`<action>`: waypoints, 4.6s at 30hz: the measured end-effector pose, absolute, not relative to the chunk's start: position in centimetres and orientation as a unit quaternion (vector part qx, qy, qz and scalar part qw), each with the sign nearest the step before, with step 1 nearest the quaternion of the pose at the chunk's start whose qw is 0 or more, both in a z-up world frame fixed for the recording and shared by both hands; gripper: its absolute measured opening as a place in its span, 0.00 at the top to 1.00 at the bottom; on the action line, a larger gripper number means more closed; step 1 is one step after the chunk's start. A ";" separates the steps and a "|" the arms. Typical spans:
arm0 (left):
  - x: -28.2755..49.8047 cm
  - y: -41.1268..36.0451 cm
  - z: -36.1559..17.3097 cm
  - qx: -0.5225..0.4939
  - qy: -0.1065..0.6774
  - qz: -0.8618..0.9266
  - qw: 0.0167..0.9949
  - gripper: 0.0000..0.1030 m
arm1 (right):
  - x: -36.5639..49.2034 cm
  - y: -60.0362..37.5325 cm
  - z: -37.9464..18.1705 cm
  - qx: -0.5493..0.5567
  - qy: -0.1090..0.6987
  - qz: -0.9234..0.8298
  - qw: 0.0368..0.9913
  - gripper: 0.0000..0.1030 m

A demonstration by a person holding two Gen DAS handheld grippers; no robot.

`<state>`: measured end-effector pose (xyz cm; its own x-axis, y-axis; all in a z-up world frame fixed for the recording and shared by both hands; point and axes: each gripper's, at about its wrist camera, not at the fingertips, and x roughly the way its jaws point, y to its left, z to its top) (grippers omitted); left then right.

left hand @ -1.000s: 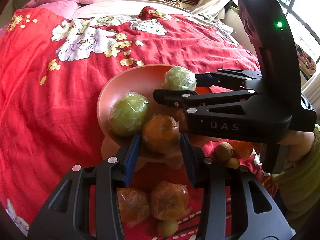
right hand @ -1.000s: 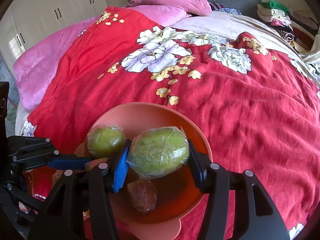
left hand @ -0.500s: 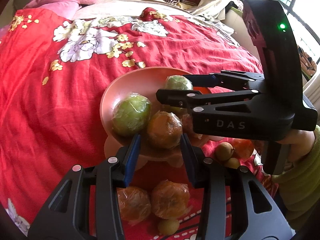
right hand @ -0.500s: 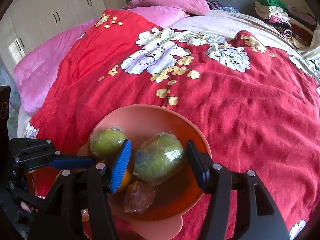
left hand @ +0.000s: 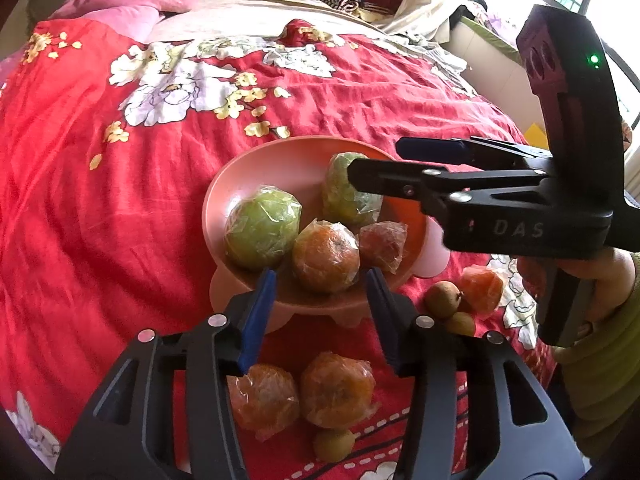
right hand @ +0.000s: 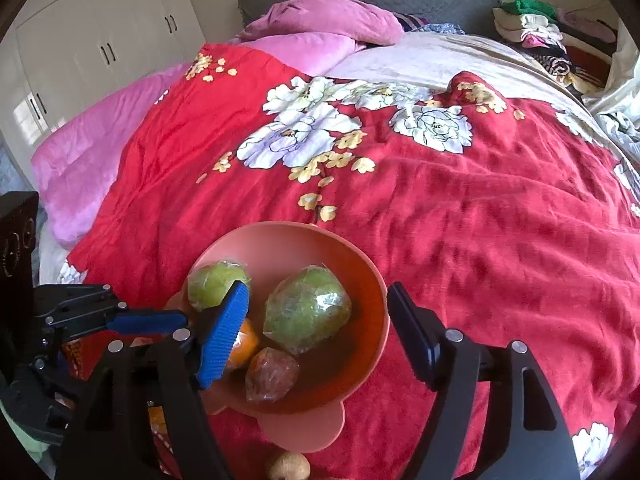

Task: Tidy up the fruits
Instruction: 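Open the left tool releasing the orange while the right tool releases the green fruit into the bowl, then withdraw both open tools away from the pink bowl, then grasp a small brown round fruit with the left tool while the right tool grasps another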

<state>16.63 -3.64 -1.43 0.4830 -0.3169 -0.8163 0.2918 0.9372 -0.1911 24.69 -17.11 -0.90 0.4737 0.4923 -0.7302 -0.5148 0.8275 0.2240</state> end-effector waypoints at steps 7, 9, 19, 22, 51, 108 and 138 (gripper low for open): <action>16.1 -3.2 -0.9 -0.017 0.472 -0.168 0.865 0.39 | 23.8 -18.1 0.2 -0.006 0.411 0.282 0.867 0.15; 15.9 -3.1 -0.7 -0.019 0.469 -0.166 0.867 0.33 | 23.4 -18.2 0.6 -0.004 0.406 0.282 0.869 0.12; 14.8 -1.7 0.9 -0.027 0.448 -0.146 0.882 0.11 | 21.9 -19.3 2.4 0.000 0.384 0.270 0.883 0.06; 14.5 -1.0 1.4 -0.033 0.442 -0.136 0.886 0.09 | 21.3 -19.8 2.8 0.001 0.378 0.268 0.886 0.06; 11.5 2.1 2.6 -0.039 0.418 -0.082 0.904 0.09 | 15.9 -22.7 2.9 -0.013 0.364 0.233 0.901 0.04; 6.1 -1.5 -2.5 -0.017 0.473 -0.165 0.865 0.59 | 8.0 -20.3 -3.6 -0.006 0.434 0.265 0.861 0.42; 7.7 -2.2 -4.4 -0.022 0.488 -0.169 0.856 0.77 | 11.3 -18.5 -5.2 -0.020 0.419 0.222 0.880 0.75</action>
<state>7.70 -2.23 -4.42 0.4660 -0.3111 -0.8283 0.2690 0.9416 -0.2023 11.31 -18.53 -5.22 0.5496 0.3745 -0.7468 -0.4076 0.9005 0.1516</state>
